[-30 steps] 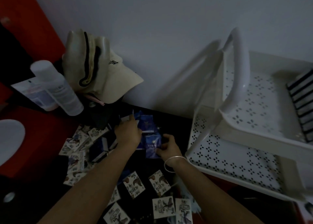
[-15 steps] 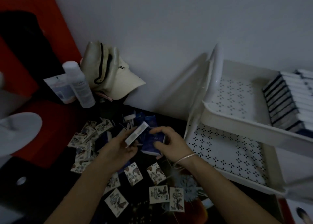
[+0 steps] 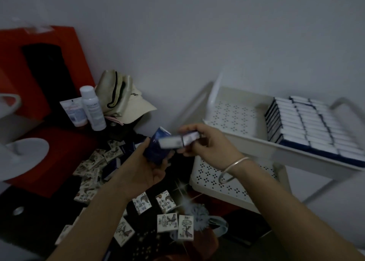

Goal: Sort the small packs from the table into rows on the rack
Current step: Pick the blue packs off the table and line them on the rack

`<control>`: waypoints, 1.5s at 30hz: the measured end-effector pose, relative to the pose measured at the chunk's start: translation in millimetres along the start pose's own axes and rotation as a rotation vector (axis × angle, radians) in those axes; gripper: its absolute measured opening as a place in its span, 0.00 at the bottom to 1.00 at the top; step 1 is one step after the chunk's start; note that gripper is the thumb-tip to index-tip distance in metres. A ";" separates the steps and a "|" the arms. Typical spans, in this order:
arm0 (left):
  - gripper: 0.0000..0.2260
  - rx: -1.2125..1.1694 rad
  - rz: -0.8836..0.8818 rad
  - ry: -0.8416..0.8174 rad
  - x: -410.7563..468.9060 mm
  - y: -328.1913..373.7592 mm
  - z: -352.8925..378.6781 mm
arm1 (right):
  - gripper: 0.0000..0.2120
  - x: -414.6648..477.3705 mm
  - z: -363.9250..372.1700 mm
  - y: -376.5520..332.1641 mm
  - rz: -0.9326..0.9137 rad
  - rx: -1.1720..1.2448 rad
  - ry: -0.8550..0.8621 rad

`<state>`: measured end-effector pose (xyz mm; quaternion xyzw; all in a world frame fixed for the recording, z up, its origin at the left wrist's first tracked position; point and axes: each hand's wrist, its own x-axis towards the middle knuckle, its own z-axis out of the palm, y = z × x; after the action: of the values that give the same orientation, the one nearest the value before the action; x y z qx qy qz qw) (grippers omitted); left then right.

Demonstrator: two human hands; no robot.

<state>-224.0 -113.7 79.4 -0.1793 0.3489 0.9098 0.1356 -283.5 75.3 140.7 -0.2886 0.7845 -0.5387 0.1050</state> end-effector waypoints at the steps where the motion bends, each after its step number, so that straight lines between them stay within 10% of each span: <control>1: 0.23 0.040 0.019 -0.008 -1.8 -1.4 7.2 | 0.10 -4.0 -11.5 -9.5 -0.022 0.017 0.014; 13: 0.21 0.292 0.096 -0.032 23.7 -31.8 116.8 | 0.05 -8.3 -176.2 -10.0 0.001 -0.389 0.590; 22: 0.12 0.512 0.357 0.150 59.1 -38.9 174.8 | 0.21 17.5 -293.9 32.0 0.134 -0.527 0.835; 45: 0.11 0.527 0.373 0.062 144.9 -34.2 219.6 | 0.08 75.8 -306.7 116.9 0.201 -0.925 0.318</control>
<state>-392.4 78.7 150.4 -0.0988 0.6034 0.7913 -0.0025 -530.6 302.6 167.8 -0.1422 0.9715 -0.1586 -0.1035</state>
